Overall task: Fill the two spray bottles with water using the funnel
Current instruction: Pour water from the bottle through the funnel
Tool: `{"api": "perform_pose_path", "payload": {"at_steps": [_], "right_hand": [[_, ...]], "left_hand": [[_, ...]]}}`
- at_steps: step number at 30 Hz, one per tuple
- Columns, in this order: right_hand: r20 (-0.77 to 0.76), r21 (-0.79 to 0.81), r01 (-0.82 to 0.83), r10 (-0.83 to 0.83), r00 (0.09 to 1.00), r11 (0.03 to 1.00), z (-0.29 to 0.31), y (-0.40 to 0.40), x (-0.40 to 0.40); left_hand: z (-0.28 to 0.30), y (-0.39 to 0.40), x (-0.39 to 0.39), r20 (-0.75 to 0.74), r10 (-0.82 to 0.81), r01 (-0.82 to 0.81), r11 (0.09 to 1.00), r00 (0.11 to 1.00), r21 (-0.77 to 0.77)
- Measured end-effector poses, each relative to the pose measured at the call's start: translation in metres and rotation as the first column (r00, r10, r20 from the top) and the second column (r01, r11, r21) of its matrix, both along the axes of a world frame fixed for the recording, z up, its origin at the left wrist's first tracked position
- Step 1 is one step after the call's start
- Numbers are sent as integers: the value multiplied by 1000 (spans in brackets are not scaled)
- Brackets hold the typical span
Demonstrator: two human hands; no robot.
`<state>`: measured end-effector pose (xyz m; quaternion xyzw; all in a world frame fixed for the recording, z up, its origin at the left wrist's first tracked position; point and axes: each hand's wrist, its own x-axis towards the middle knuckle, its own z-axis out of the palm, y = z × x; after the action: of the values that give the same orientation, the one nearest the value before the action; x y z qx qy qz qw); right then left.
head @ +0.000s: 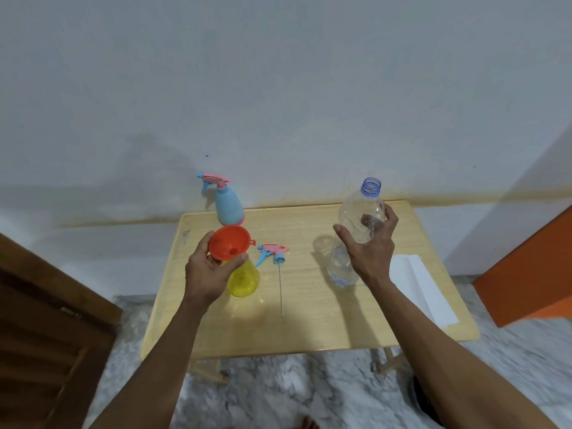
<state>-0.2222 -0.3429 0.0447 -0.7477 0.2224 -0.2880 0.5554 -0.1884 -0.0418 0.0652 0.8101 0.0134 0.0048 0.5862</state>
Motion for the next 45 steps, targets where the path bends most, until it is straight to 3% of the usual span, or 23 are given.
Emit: {"api": "perform_pose_path", "payload": {"at_steps": [24,31,38,42,45], "right_hand": [[-7,-10,-20,20,1000,1000,2,-1,-3],[0,-3,-21,21,1000,1000,3,-1,-4],[25,13,-25,25,999,1000,3,-1,-4],[46,8,-19,19,999,1000,1,-1,-3],[55,9,-14,13,998,1000,0,-1,-2]], "left_hand": [[-1,0,2,-25,34,-35,999,999,-26],[18,-9,0,25,132,-119,949,991,-291],[27,-46,-9,-20,37,-42,875,999,-483],[18,-72,-9,-24,-42,26,891,999,-454],[7,-88,-6,-53,-39,19,944,998,-330]]}}
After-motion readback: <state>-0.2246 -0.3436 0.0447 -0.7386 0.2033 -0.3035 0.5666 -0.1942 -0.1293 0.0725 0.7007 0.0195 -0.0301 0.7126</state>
